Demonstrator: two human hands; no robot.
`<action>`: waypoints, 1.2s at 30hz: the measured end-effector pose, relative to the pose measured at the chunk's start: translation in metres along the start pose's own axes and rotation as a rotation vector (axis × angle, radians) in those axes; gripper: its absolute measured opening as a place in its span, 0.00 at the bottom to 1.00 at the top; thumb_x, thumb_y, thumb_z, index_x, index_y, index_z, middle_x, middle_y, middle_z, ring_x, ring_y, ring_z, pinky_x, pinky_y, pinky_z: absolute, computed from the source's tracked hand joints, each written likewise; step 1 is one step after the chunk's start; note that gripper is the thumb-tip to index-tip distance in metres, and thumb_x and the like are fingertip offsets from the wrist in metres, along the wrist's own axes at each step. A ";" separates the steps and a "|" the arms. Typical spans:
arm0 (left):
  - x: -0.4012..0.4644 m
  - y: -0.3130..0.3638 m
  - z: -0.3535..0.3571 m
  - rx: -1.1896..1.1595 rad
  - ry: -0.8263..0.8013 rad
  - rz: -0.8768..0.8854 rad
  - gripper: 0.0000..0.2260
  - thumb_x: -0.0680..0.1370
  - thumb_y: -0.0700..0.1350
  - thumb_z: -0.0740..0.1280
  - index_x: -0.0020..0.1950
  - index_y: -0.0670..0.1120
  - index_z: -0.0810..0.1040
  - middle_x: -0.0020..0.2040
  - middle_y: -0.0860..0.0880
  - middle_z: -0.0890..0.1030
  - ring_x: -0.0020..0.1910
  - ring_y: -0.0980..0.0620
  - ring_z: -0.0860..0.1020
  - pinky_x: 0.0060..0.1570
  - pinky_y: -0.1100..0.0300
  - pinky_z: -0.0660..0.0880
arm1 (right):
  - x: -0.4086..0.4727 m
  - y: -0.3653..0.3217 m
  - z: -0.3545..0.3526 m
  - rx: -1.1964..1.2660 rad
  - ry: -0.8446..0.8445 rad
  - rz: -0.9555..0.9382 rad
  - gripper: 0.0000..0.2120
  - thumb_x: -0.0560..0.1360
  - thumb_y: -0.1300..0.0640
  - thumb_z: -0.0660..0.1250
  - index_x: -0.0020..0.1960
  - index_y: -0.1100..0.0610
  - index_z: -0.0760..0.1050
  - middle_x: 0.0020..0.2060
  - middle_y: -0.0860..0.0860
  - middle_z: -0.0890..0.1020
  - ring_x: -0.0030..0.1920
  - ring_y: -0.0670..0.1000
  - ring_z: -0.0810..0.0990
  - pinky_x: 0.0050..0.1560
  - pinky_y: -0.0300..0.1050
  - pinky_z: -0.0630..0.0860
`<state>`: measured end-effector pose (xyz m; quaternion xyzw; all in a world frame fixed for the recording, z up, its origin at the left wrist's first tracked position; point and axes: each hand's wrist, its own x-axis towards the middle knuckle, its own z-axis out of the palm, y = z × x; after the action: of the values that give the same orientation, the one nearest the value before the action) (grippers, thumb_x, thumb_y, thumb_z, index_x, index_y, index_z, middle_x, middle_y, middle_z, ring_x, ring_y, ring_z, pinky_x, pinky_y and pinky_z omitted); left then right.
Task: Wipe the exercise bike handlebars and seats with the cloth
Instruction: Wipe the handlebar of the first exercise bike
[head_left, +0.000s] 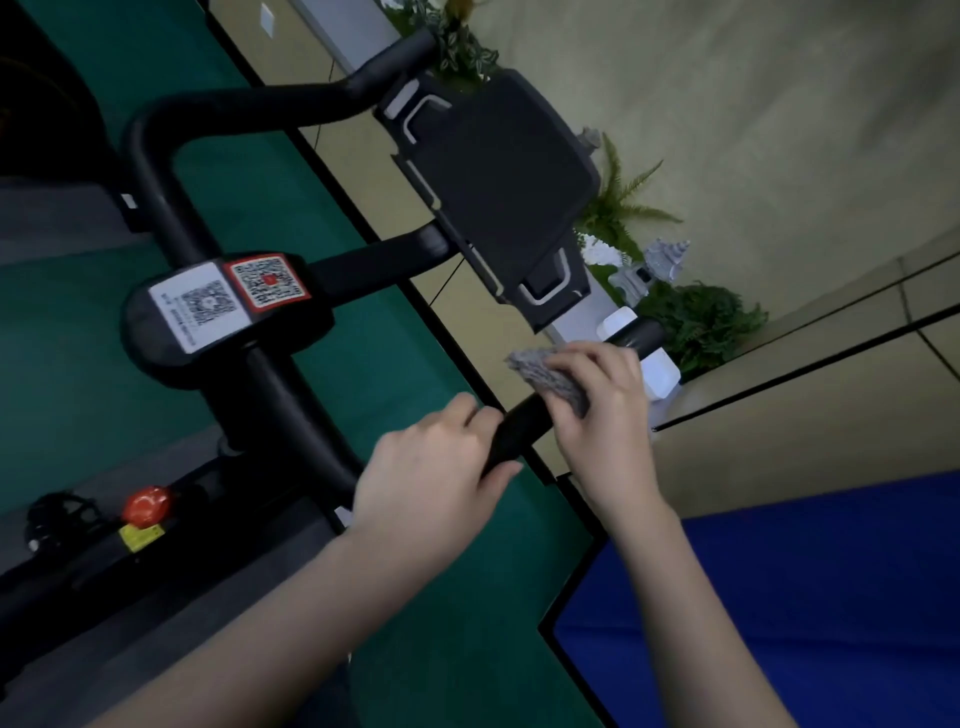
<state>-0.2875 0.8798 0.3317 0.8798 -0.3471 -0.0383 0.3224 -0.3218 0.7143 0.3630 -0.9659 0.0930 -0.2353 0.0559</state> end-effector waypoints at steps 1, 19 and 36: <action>0.001 0.000 -0.001 -0.019 -0.009 -0.011 0.17 0.77 0.62 0.58 0.61 0.55 0.70 0.53 0.56 0.72 0.49 0.51 0.77 0.40 0.56 0.71 | -0.004 0.002 0.000 0.010 0.021 -0.002 0.09 0.70 0.67 0.73 0.50 0.61 0.81 0.48 0.53 0.80 0.54 0.52 0.72 0.57 0.29 0.62; 0.055 0.034 0.028 -0.178 -0.005 -0.074 0.21 0.74 0.57 0.68 0.65 0.55 0.71 0.55 0.57 0.74 0.55 0.51 0.76 0.51 0.52 0.76 | 0.004 0.046 0.007 0.246 0.599 0.079 0.08 0.71 0.73 0.66 0.48 0.68 0.79 0.48 0.60 0.76 0.50 0.52 0.74 0.56 0.32 0.69; 0.053 0.031 0.034 -0.216 0.032 -0.064 0.20 0.73 0.54 0.69 0.64 0.53 0.74 0.53 0.56 0.75 0.53 0.50 0.77 0.52 0.50 0.75 | -0.016 0.009 0.036 0.651 0.752 0.559 0.12 0.78 0.62 0.64 0.60 0.59 0.70 0.55 0.60 0.74 0.56 0.52 0.76 0.53 0.42 0.75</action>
<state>-0.2755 0.8108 0.3318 0.8511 -0.3073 -0.0717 0.4196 -0.3205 0.7114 0.3224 -0.6872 0.2812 -0.5558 0.3738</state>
